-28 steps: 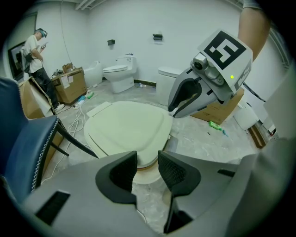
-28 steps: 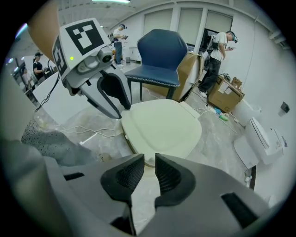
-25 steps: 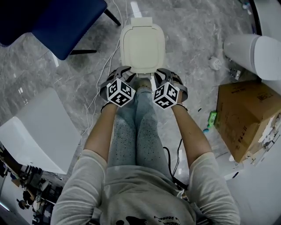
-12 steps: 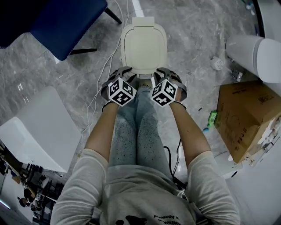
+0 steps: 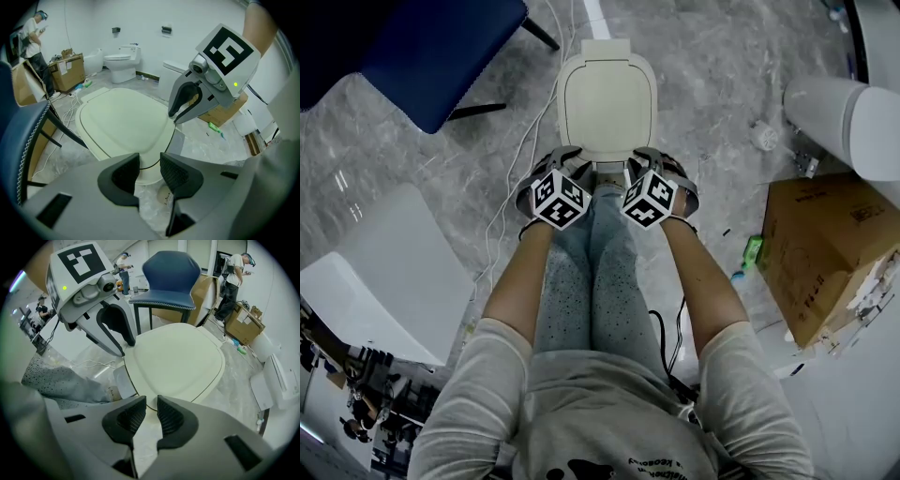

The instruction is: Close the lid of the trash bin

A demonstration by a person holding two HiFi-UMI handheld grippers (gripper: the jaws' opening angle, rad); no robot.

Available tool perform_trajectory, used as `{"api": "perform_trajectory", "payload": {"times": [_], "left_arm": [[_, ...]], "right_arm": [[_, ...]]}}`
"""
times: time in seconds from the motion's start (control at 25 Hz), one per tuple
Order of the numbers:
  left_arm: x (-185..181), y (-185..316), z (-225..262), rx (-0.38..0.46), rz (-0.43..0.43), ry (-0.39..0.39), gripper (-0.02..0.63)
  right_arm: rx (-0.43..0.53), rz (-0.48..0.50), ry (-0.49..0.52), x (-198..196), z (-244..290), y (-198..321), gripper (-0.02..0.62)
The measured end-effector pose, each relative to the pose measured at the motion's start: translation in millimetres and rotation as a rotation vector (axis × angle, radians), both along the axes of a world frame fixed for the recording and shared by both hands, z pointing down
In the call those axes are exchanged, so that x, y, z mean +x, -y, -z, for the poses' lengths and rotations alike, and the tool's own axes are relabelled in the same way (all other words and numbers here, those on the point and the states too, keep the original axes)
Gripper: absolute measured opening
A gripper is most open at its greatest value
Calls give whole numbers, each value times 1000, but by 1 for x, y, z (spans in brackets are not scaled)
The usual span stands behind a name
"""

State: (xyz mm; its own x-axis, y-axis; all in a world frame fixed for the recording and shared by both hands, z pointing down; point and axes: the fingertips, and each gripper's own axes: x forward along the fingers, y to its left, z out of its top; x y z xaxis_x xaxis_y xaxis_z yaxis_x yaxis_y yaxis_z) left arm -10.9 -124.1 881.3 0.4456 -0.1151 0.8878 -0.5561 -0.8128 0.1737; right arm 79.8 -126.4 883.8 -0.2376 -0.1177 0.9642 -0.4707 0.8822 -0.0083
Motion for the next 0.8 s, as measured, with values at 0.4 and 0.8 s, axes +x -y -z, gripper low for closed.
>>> {"api": "perform_trajectory", "payload": {"times": [0.4,0.8], "left_arm": [[4,13,36,39,-12,-23,150],[6,23,136,137,2,-103,60]], "right_arm": [[73,16,23,-10,41,18,94],[215,-15,74,-19,146,38,80]]}}
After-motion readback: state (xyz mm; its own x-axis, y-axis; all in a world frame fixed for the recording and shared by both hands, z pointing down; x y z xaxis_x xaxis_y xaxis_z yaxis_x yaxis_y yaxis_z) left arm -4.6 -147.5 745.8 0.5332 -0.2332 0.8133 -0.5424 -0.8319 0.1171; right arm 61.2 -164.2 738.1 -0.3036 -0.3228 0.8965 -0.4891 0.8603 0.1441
